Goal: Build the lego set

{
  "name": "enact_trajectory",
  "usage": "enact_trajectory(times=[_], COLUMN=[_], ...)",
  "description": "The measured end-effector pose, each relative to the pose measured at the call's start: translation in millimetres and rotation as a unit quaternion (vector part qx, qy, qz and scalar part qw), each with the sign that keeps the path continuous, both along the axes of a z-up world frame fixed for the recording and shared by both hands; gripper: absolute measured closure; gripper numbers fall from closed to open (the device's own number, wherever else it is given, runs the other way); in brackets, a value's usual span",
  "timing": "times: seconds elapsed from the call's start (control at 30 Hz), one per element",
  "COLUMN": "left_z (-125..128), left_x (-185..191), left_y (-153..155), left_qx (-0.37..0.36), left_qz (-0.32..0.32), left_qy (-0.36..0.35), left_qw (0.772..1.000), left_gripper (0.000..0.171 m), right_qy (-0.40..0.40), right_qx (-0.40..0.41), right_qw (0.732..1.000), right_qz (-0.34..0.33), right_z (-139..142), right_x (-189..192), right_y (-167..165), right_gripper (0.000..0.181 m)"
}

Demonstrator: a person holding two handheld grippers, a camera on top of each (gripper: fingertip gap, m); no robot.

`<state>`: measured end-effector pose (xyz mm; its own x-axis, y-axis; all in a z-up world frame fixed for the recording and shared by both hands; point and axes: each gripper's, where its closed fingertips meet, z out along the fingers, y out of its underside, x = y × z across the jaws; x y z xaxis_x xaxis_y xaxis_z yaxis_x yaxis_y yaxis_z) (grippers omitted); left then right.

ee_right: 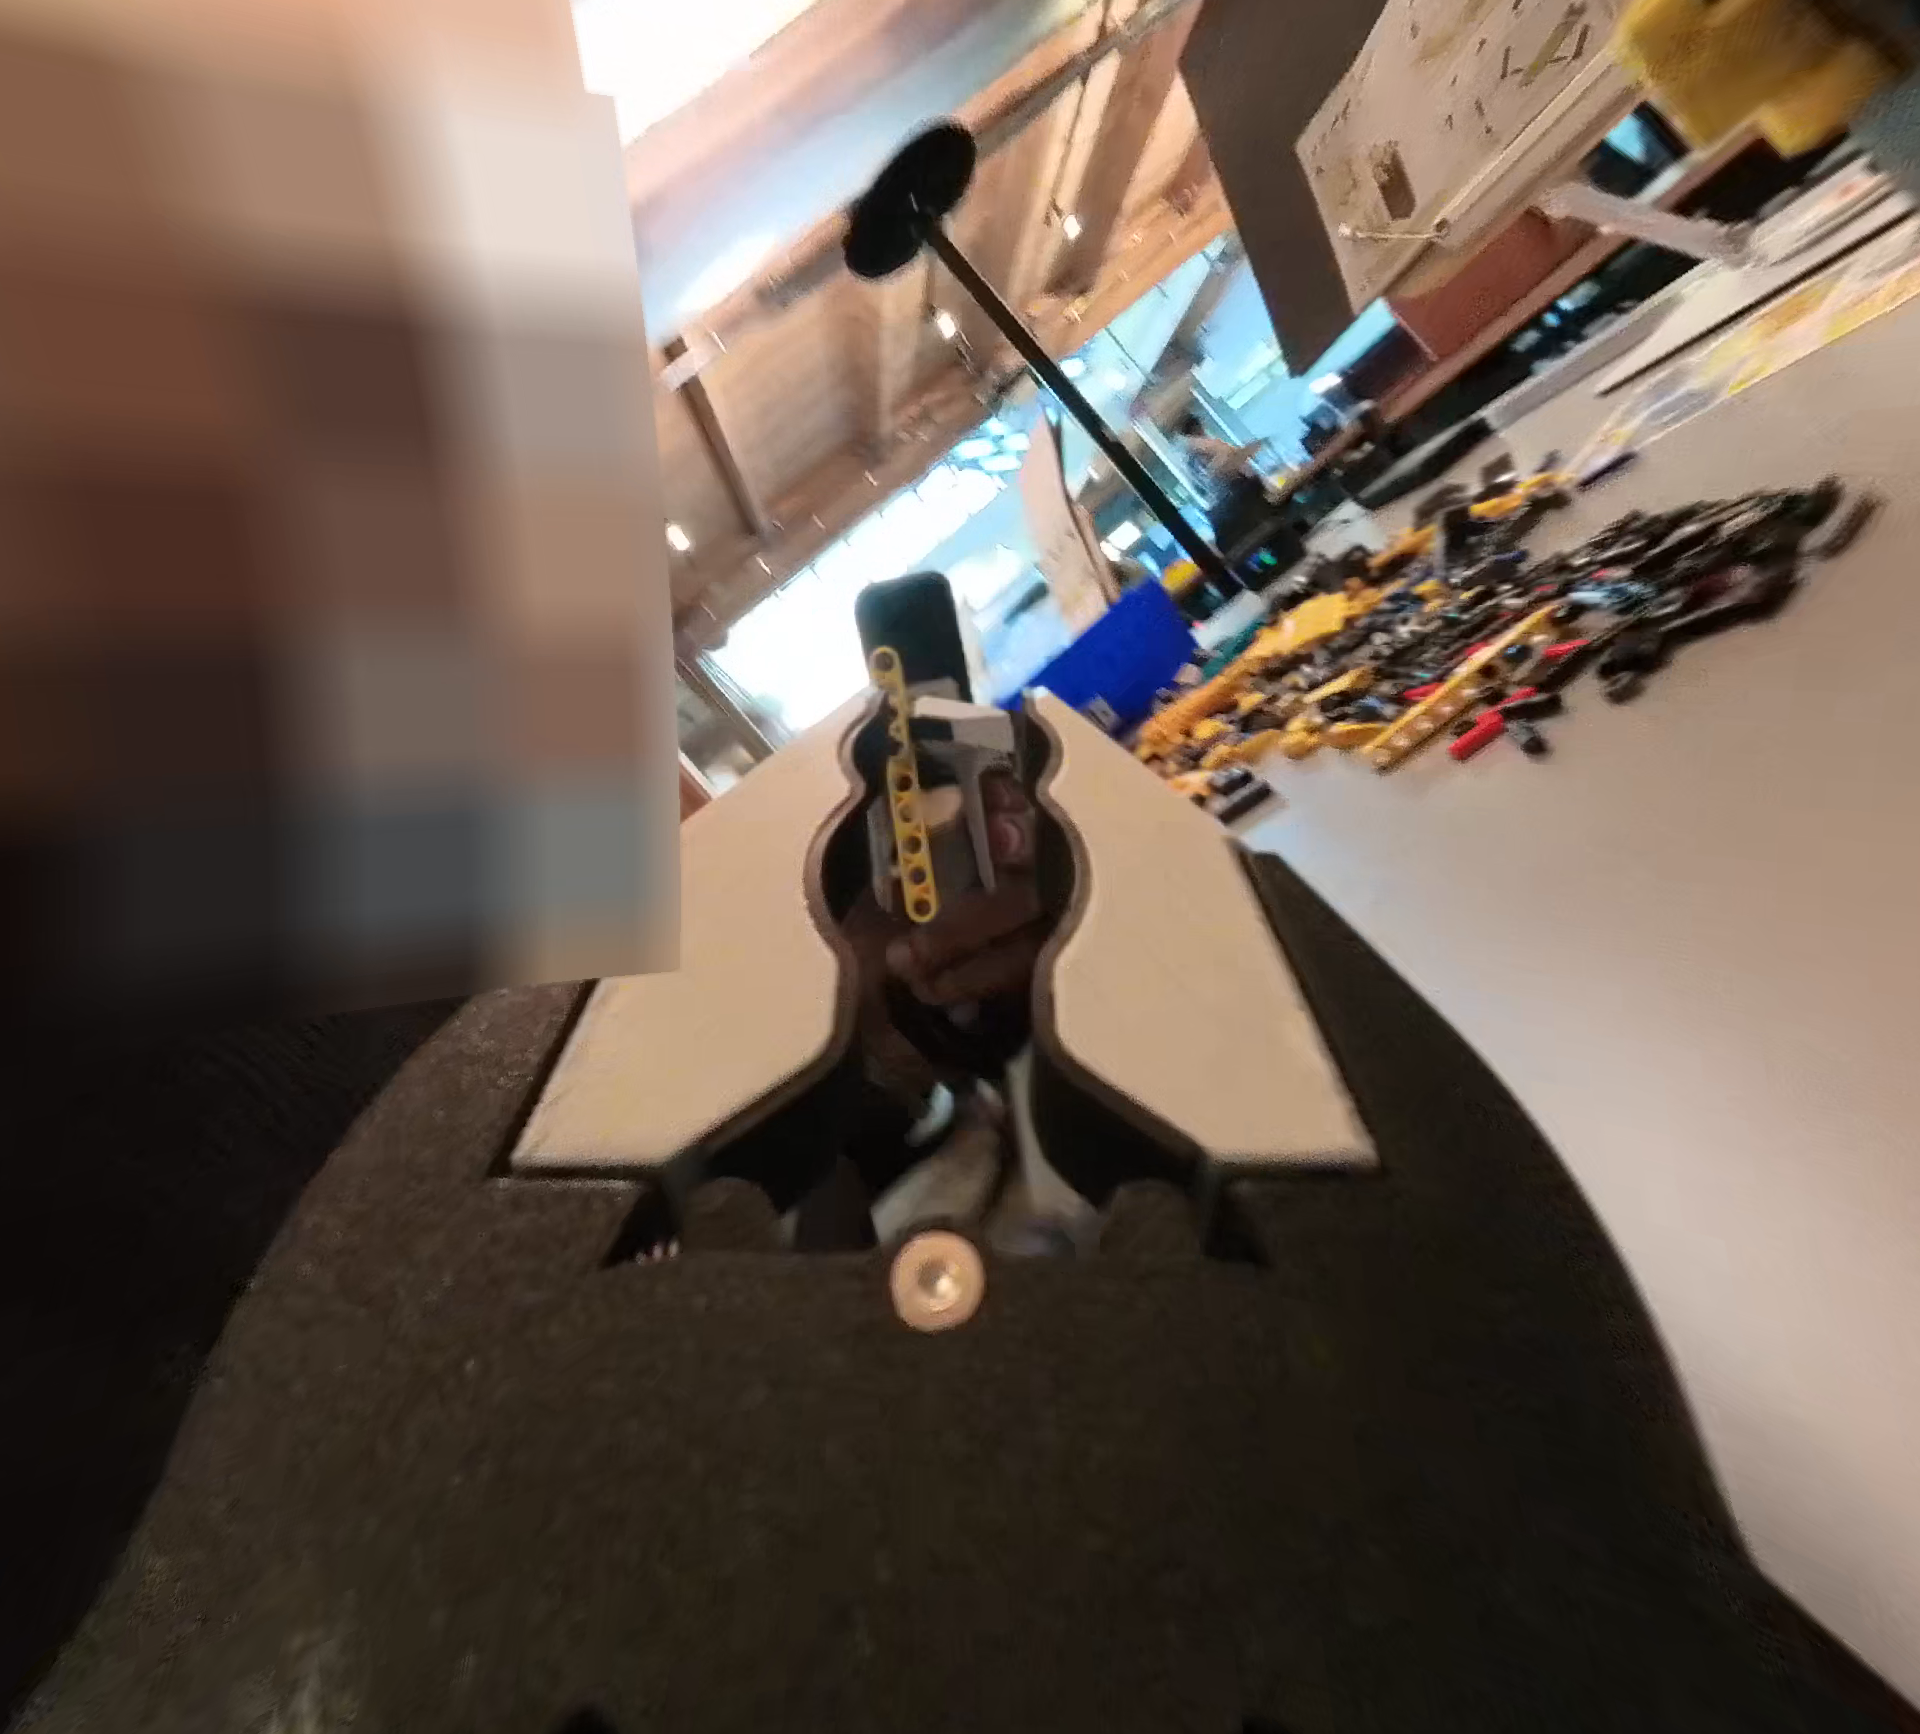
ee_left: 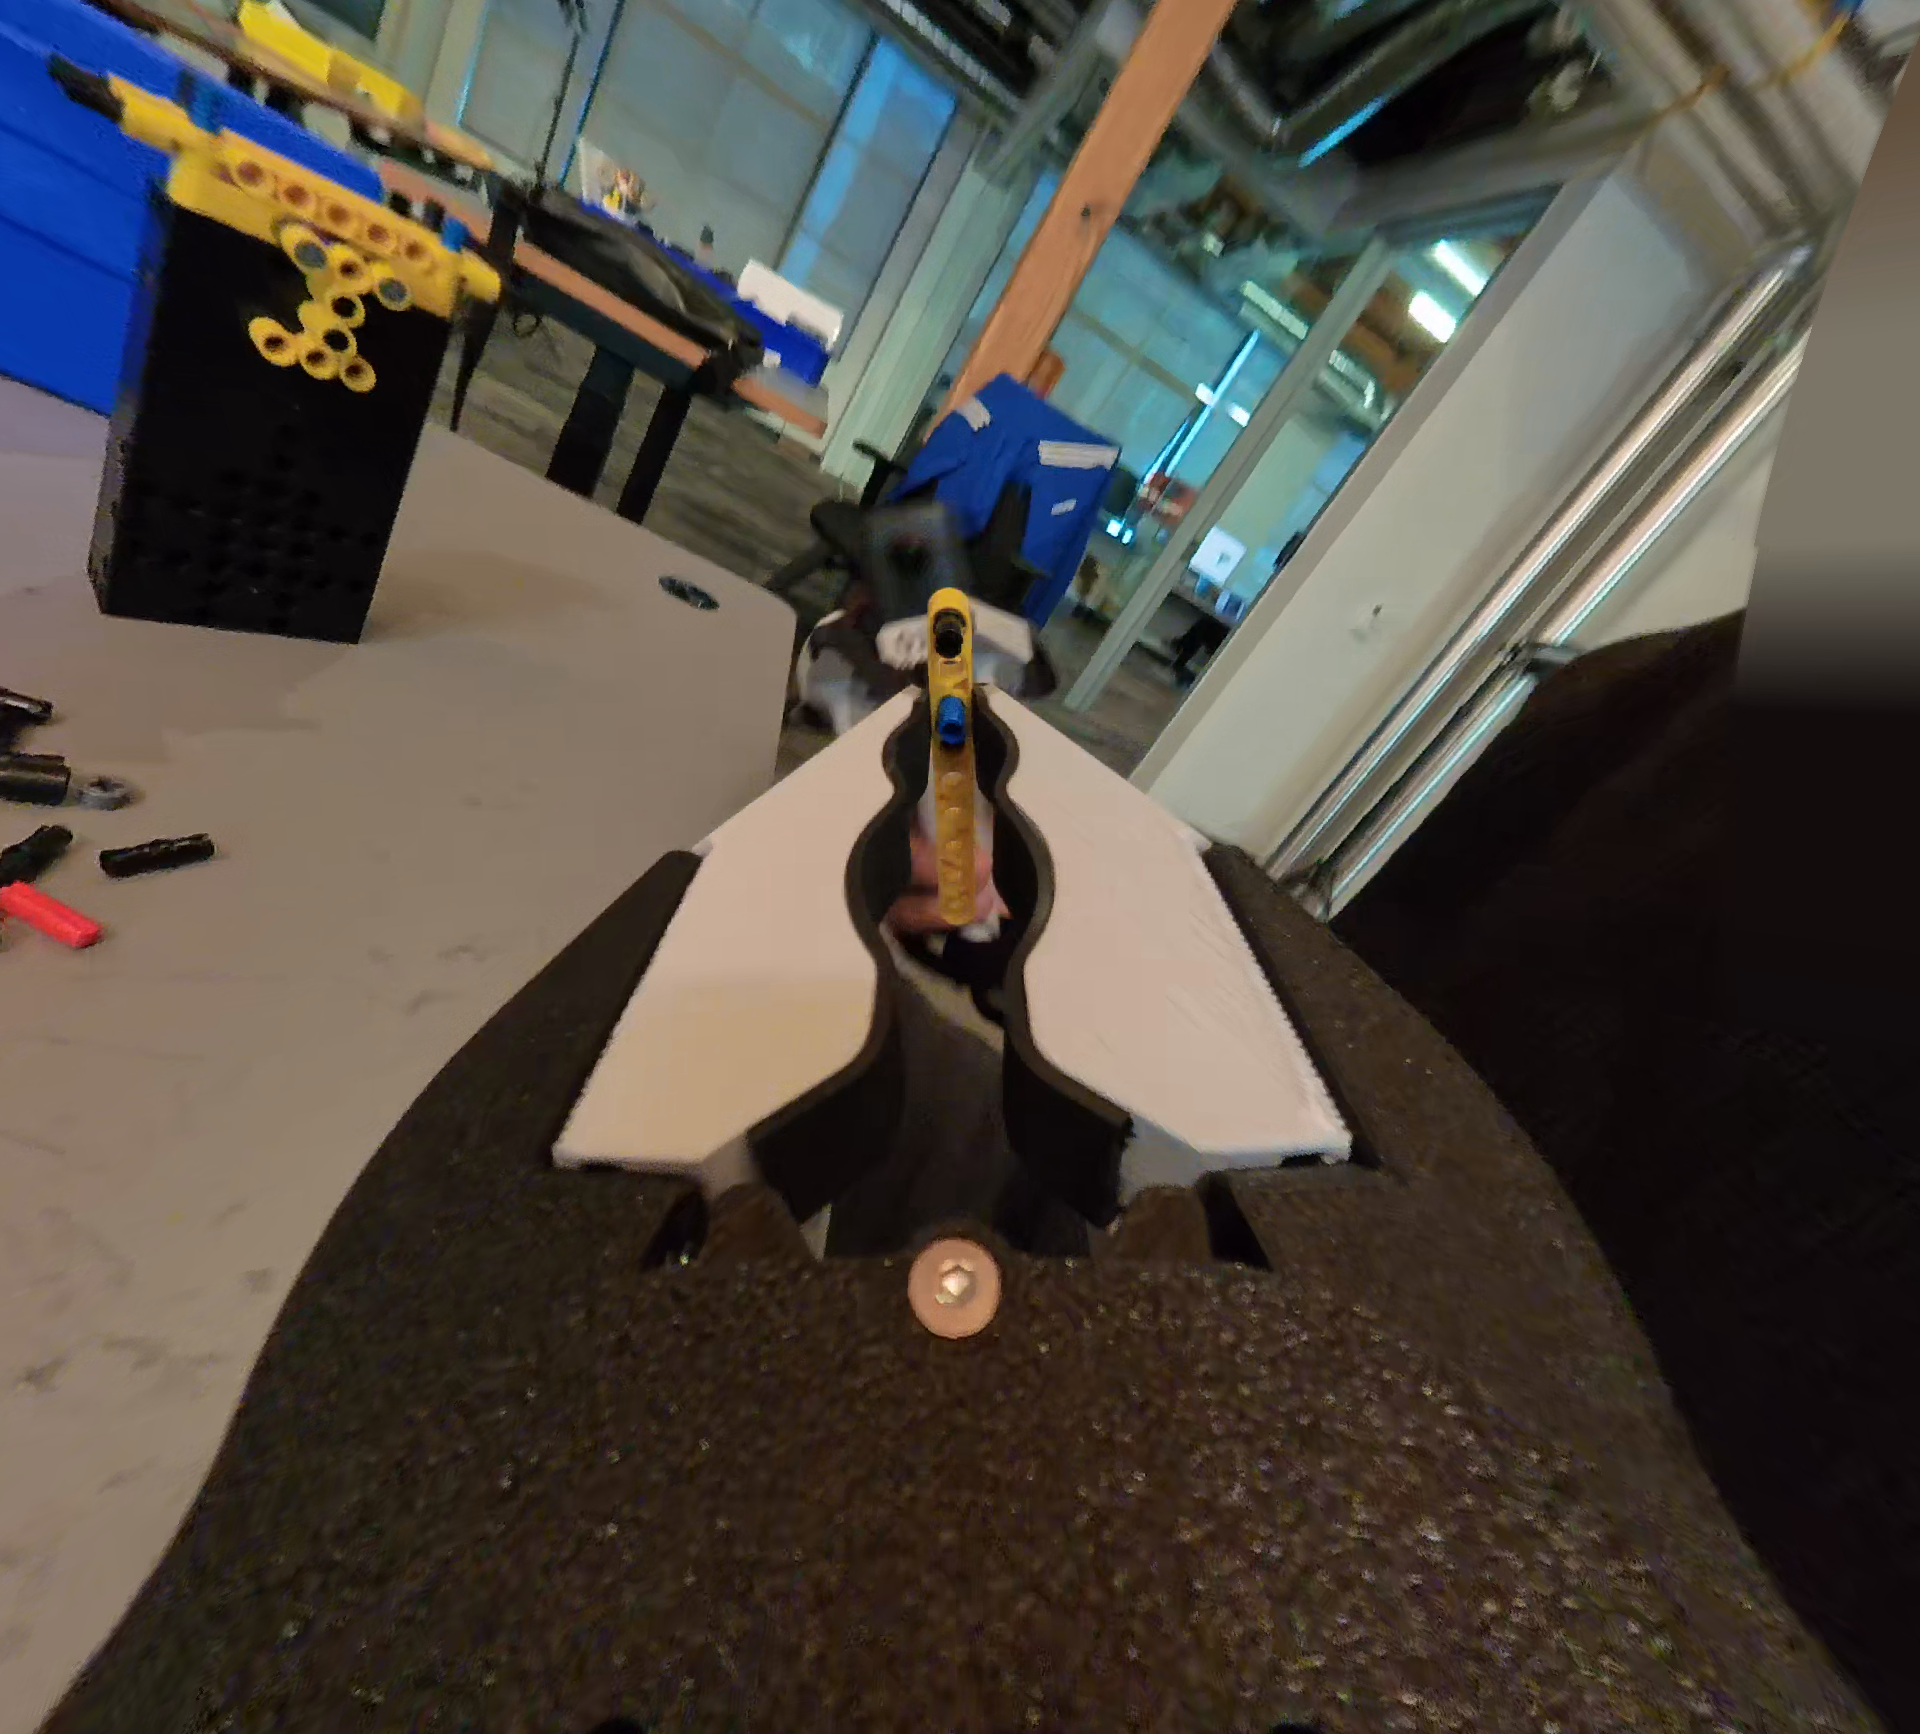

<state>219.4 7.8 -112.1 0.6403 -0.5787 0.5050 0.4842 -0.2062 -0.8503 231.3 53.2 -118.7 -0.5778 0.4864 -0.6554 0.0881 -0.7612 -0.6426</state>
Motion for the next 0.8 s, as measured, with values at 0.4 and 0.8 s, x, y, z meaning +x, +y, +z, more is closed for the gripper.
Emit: enact_trajectory(times=[0.4, 0.8], left_z=[-21, -24], left_x=[30, 35], left_y=[1, -1], left_qx=[-0.034, -0.036], left_qz=[-0.047, -0.055], left_qy=[0.064, 0.062], left_qw=[0.996, 0.996], left_gripper=[0.166, 0.166], right_qy=[-0.059, -0.071], right_qx=[0.204, 0.225], right_qw=[0.972, 0.965], right_qz=[0.102, 0.113], right_z=[-8, -18], right_x=[17, 15], right_y=[-39, -46], right_gripper=[0.164, 0.174])
